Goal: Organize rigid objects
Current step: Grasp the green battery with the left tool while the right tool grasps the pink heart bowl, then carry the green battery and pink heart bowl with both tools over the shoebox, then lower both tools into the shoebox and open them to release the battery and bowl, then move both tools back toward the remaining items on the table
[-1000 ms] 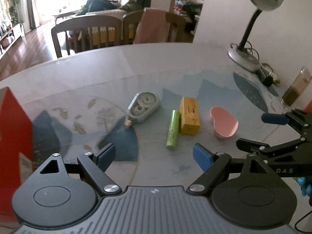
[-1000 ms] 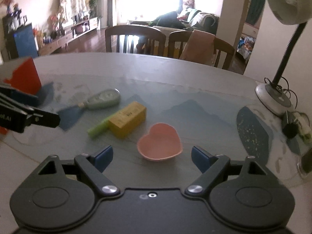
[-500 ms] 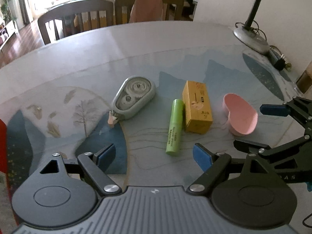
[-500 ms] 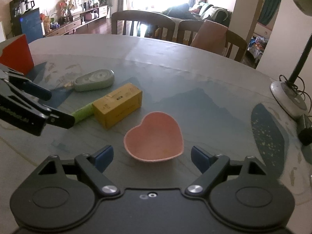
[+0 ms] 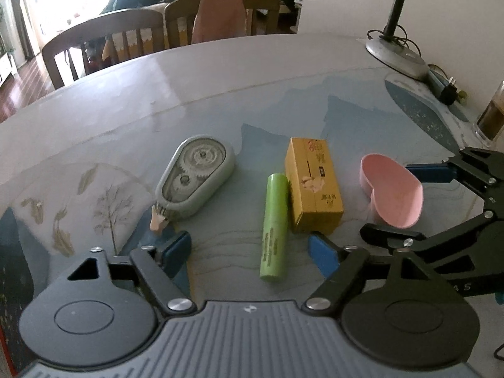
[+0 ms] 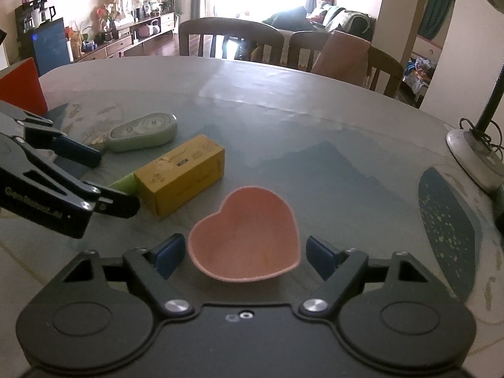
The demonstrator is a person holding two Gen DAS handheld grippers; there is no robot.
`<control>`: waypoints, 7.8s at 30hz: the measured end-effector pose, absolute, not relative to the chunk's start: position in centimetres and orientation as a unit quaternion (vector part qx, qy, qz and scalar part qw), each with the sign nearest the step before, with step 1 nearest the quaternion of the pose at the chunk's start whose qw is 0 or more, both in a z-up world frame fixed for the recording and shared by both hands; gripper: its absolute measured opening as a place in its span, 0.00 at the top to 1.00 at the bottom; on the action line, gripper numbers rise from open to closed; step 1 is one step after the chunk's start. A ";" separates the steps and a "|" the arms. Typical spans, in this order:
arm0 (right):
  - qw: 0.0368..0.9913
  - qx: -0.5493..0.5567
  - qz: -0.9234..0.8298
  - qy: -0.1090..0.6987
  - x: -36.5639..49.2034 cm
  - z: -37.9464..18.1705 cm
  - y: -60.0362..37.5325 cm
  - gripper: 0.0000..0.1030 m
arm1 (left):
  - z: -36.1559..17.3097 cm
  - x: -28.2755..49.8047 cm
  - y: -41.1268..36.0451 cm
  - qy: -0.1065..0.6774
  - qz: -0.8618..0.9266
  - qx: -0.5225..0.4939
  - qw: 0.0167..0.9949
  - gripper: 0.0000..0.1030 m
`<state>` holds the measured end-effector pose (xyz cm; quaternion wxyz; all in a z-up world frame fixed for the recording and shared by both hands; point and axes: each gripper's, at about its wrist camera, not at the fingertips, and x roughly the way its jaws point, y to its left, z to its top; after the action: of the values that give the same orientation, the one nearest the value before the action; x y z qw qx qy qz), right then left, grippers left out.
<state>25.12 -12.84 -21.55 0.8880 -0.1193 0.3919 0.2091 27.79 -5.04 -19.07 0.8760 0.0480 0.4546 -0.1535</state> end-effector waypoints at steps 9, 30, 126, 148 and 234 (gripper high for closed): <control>0.891 -0.096 0.213 0.390 25.1 -21.6 -13.1 0.27 | -18.8 27.8 -6.4 0.444 -0.175 0.067 0.876 0.60; 0.896 -0.070 0.188 0.395 21.9 -18.3 -12.7 0.32 | -16.5 26.0 -5.7 0.447 -0.175 0.032 0.876 0.84; 0.834 -0.182 0.335 0.399 15.7 -13.4 28.1 0.32 | -11.3 15.4 35.1 0.436 -0.029 -0.093 0.895 0.84; 0.825 -0.191 0.330 0.417 16.7 -14.4 29.2 0.31 | -14.7 16.7 35.4 0.505 -0.024 -0.106 0.856 0.84; 0.917 -0.040 0.211 0.335 16.6 -8.2 -4.5 0.10 | -7.0 17.5 6.6 0.380 -0.091 -0.048 0.919 0.24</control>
<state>16.60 -4.55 -8.22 0.9173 -0.0395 0.3353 0.2111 17.47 6.55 -6.96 0.9195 -0.0476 0.3796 -0.0905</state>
